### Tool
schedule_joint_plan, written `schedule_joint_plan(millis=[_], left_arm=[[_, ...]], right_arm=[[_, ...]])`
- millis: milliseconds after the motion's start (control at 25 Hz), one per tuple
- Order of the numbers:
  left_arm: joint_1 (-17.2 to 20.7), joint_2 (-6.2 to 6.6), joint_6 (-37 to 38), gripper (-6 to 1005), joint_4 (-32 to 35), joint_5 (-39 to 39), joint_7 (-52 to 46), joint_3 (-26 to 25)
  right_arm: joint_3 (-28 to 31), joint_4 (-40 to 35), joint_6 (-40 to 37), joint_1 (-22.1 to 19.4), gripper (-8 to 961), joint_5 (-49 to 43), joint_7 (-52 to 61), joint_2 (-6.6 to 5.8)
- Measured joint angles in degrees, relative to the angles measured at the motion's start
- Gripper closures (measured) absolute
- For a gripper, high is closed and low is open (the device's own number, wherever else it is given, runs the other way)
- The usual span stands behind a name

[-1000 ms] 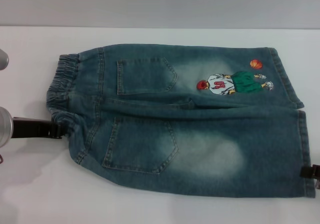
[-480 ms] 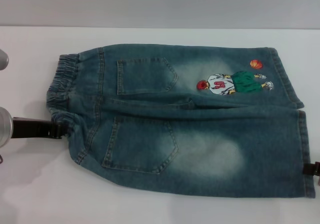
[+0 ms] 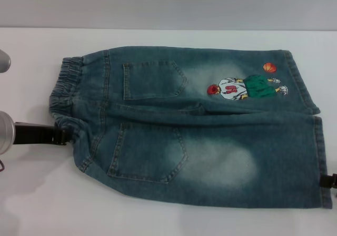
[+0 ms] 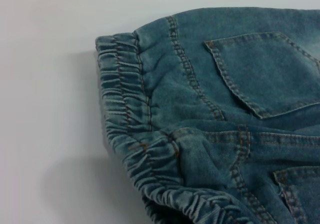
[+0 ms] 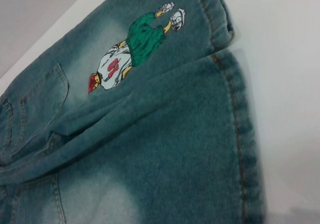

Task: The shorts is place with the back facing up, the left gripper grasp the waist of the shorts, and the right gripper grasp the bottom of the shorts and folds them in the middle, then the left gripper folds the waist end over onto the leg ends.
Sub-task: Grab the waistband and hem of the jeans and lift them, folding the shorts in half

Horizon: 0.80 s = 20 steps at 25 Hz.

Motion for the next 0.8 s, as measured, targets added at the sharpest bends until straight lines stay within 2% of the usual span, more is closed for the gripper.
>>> schedule_joint_plan(millis=[800], left_arm=[[0.2, 0.00, 0.3, 860, 0.0, 0.0, 0.0, 0.2]], right_arm=[[-1.0, 0.0, 0.0, 0.6, 284, 0.3, 0.2, 0.04]])
